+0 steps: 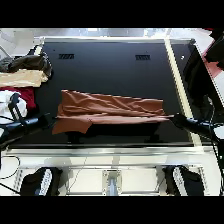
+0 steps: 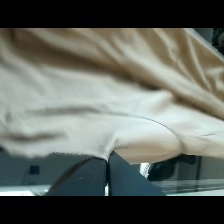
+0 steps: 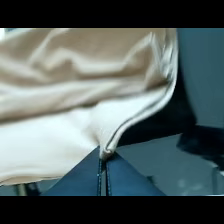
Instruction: Fold the shirts.
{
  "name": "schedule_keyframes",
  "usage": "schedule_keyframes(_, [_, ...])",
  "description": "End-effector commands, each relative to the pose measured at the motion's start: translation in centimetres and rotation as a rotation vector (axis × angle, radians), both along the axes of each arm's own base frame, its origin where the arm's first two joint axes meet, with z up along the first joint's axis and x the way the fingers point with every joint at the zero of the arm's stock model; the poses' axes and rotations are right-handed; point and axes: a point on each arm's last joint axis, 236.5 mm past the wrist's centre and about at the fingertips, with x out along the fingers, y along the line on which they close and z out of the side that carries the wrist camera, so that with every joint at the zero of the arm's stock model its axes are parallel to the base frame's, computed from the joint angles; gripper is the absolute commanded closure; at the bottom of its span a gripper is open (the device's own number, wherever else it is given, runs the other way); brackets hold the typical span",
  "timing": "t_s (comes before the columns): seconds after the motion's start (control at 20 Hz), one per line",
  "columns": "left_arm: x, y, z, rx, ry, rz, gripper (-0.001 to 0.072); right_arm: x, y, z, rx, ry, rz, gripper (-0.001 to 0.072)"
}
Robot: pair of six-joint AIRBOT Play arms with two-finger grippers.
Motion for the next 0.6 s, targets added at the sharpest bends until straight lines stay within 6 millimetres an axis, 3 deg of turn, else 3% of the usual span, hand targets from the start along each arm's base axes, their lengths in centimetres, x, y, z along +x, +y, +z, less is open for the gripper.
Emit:
schedule_keyframes(0.0, [3.0,0.6,1.6,0.073,-0.019,-0.071,0.0699,1.3,-2.0,1.6,-0.074,-0.015,-0.024,0.0699])
schedule_keyframes(0.15, [6.8,-0.7,-1.1,0.149,0.050,-0.197,0.0699,4.0,-1.9,1.2,-0.018,0.006,0.010,0.0699])
schedule_keyframes(0.35, [12.8,-3.3,-6.8,0.248,0.089,-0.267,0.0698,6.9,-0.1,-2.3,0.026,0.104,0.094,0.0699])
schedule_keyframes(0.45, [15.7,-2.5,-8.9,0.317,0.107,-0.226,0.0698,8.2,1.0,-4.6,0.002,0.143,0.137,0.0699])
schedule_keyframes(0.55, [18.7,-1.2,-9.4,0.370,0.086,-0.181,0.0698,9.0,0.6,-7.0,-0.047,0.201,0.148,0.0699])
